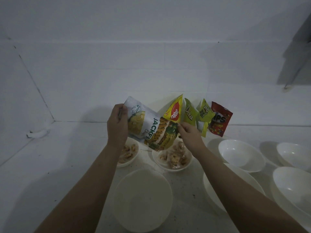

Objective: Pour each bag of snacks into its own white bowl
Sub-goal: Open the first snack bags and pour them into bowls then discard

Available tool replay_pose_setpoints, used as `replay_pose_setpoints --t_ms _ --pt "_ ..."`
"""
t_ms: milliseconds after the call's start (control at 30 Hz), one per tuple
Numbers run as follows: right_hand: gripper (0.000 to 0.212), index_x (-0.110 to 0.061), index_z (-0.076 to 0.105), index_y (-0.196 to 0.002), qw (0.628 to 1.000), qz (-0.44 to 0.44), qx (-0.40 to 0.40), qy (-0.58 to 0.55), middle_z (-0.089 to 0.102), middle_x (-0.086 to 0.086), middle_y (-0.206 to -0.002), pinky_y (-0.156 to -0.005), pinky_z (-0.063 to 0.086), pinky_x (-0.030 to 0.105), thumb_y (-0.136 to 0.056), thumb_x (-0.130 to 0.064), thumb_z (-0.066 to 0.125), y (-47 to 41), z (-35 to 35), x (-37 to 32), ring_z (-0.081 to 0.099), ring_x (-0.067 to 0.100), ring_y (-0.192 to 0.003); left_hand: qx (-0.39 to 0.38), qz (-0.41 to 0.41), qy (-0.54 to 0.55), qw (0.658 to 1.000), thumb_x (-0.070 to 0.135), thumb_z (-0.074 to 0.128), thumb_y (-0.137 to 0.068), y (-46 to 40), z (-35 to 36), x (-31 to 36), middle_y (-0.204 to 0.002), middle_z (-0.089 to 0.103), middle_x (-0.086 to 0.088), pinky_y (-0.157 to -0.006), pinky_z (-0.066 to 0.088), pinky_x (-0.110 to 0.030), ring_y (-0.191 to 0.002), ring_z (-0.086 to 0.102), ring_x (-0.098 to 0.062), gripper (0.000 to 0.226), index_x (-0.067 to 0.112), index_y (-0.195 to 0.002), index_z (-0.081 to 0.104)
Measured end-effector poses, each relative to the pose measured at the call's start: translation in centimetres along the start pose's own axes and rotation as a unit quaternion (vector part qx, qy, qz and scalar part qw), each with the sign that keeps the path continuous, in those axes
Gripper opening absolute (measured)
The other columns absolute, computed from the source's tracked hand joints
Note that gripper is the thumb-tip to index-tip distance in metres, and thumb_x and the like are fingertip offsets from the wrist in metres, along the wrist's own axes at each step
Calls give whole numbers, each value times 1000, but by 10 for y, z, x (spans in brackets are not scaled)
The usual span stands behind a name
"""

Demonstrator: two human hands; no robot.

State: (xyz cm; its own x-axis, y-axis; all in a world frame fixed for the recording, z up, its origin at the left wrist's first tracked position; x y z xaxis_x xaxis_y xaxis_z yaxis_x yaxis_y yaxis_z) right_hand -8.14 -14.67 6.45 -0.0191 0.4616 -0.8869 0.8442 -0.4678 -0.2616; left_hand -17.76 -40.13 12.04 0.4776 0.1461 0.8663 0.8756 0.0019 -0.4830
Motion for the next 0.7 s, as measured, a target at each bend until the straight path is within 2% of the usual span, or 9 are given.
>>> replay_pose_setpoints --t_ms 67,133,167,233,333,400,500,600,700 --pt "27 -15 63 -80 999 -24 -4 39 62 3 -76 -67 44 36 -102 -18 48 0 0 -7 56 16 -74 2 12 -5 1000 41 42 -101 2 -1 5 -84 60 -4 -71 50 -45 -76 54 -11 20 31 -89 55" --pt "19 -22 70 -100 993 -76 2 94 68 -6 -96 -80 51 35 -98 -29 52 0 0 -25 61 15 -92 4 39 -10 999 39 43 -102 5 1 14 -80 59 2 -67 48 -36 -73 53 -6 19 30 -90 54" --pt "27 -25 70 -108 985 -110 0 132 69 -9 -103 -85 52 39 -96 -40 51 0 3 -36 61 17 -98 3 53 -18 998 39 43 -102 7 3 18 -80 59 5 -66 47 -34 -73 54 -5 18 30 -91 54" --pt "38 -26 68 -116 972 -165 -6 166 69 -11 -103 -82 52 39 -96 -52 47 3 10 -61 62 15 -96 -5 71 -32 997 44 42 -101 10 11 25 -83 62 6 -68 53 -39 -77 59 -8 20 30 -93 54" --pt "34 -20 67 -121 977 -188 -13 98 68 -13 -98 -70 49 16 -101 -41 50 12 11 -99 61 2 -86 -28 116 -51 992 48 38 -100 16 24 42 -83 64 2 -73 52 -54 -80 63 -22 24 30 -96 53" --pt "32 -20 67 -122 983 -178 6 43 70 -13 -99 -69 49 11 -101 -39 51 12 7 -108 63 -1 -87 -44 155 -62 985 45 38 -100 21 31 56 -82 63 2 -75 50 -57 -80 62 -23 21 31 -97 53" --pt "31 -19 70 -118 986 -160 35 -8 73 -10 -99 -76 54 22 -100 -38 53 9 3 -112 66 2 -91 -59 192 -78 977 43 38 -99 26 40 71 -81 59 7 -77 48 -57 -81 60 -22 23 27 -102 54" --pt "30 -17 72 -113 986 -149 61 -52 74 -7 -98 -81 57 35 -99 -38 55 8 -3 -112 68 7 -93 -65 191 -73 977 44 38 -99 25 47 74 -84 60 4 -78 48 -57 -81 60 -23 32 18 -104 56" --pt "27 -16 72 -103 982 -153 78 -75 73 -2 -88 -75 56 43 -98 -38 58 10 -6 -115 67 16 -84 -72 199 -69 975 42 39 -98 25 51 77 -84 60 3 -76 48 -58 -79 60 -23 31 16 -102 55"
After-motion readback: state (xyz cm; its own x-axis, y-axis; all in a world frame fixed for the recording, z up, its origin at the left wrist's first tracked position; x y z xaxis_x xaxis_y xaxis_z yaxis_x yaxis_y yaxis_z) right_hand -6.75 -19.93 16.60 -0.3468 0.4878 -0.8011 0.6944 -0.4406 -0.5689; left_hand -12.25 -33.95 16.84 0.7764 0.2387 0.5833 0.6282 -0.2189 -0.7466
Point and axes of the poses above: each hand's wrist, its own y-axis away from the middle knuckle, its own z-axis out of the palm, x = y × z, the point moved 7 cm from there along -y, towards the middle knuckle
